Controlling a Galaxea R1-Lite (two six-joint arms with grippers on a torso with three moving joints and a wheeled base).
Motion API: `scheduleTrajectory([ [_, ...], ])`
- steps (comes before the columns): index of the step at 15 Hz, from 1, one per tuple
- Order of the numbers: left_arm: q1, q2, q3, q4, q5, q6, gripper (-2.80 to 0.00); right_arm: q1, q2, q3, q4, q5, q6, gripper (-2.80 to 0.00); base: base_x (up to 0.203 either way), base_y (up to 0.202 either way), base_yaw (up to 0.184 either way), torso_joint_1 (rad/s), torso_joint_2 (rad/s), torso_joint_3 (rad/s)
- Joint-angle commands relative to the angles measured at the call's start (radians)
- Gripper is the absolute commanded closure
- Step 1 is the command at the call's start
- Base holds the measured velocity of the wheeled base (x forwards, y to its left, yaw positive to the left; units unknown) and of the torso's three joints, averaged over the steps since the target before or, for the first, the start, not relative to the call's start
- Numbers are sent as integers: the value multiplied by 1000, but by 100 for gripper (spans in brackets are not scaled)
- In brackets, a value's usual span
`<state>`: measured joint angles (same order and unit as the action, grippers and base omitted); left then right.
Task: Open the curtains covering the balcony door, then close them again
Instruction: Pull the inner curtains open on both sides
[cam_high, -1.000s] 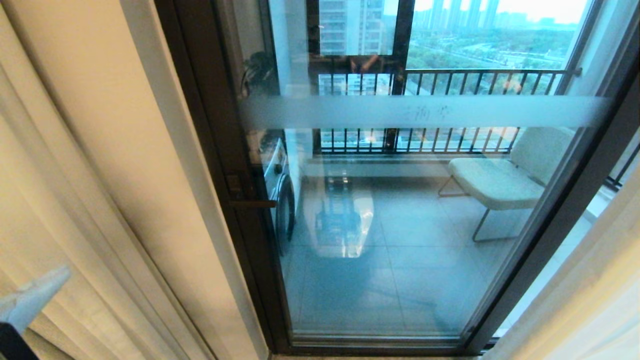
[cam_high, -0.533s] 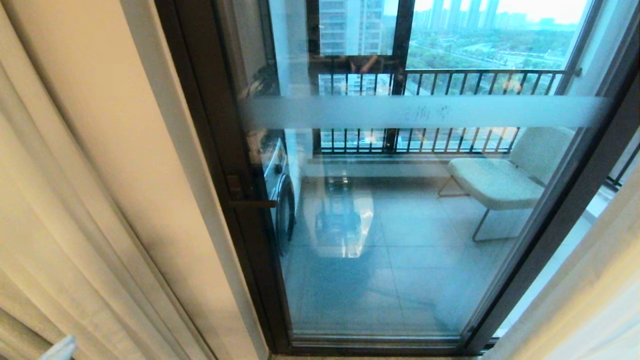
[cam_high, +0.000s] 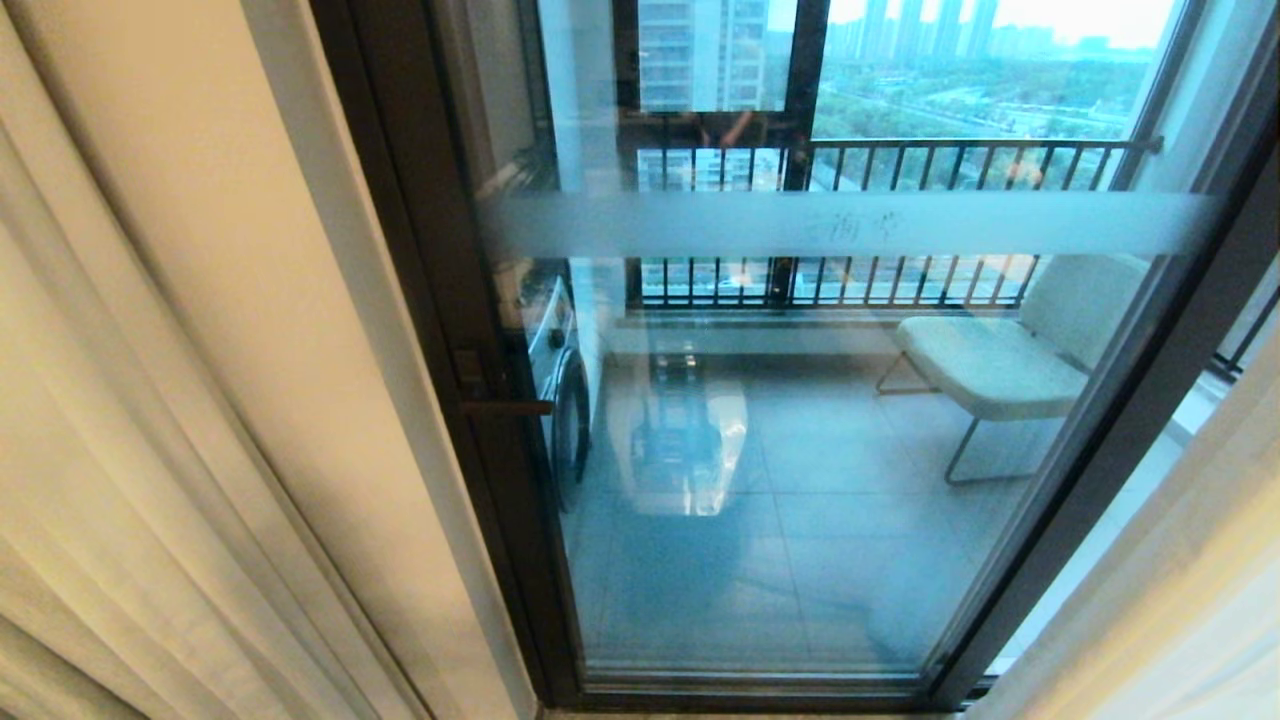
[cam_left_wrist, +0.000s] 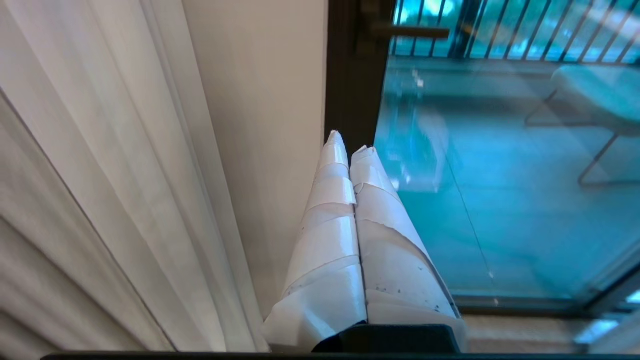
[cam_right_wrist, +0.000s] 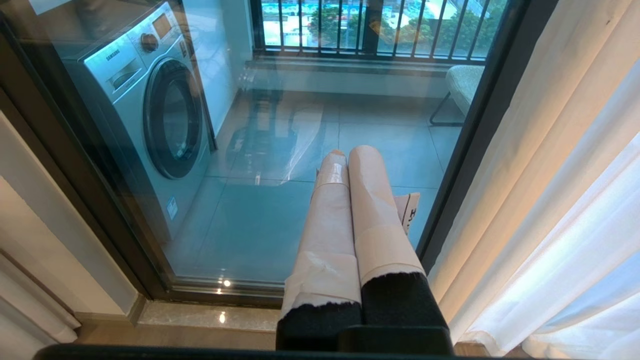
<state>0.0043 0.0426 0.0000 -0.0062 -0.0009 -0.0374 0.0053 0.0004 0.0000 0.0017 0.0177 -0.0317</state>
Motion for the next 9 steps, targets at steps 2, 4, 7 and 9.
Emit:
scheduleTrajectory([
  [2, -1, -43, 0, 0, -1, 1, 0, 1, 0, 0, 0, 1, -1, 0, 0, 0, 0, 0, 0, 0],
  [4, -1, -43, 0, 0, 1, 1, 0, 1, 0, 0, 0, 1, -1, 0, 0, 0, 0, 0, 0, 0],
  [7, -1, -43, 0, 0, 1, -2, 0, 1, 0, 0, 0, 1, -1, 0, 0, 0, 0, 0, 0, 0],
  [9, -1, -43, 0, 0, -1, -2, 0, 1, 0, 0, 0, 1, -1, 0, 0, 0, 0, 0, 0, 0],
])
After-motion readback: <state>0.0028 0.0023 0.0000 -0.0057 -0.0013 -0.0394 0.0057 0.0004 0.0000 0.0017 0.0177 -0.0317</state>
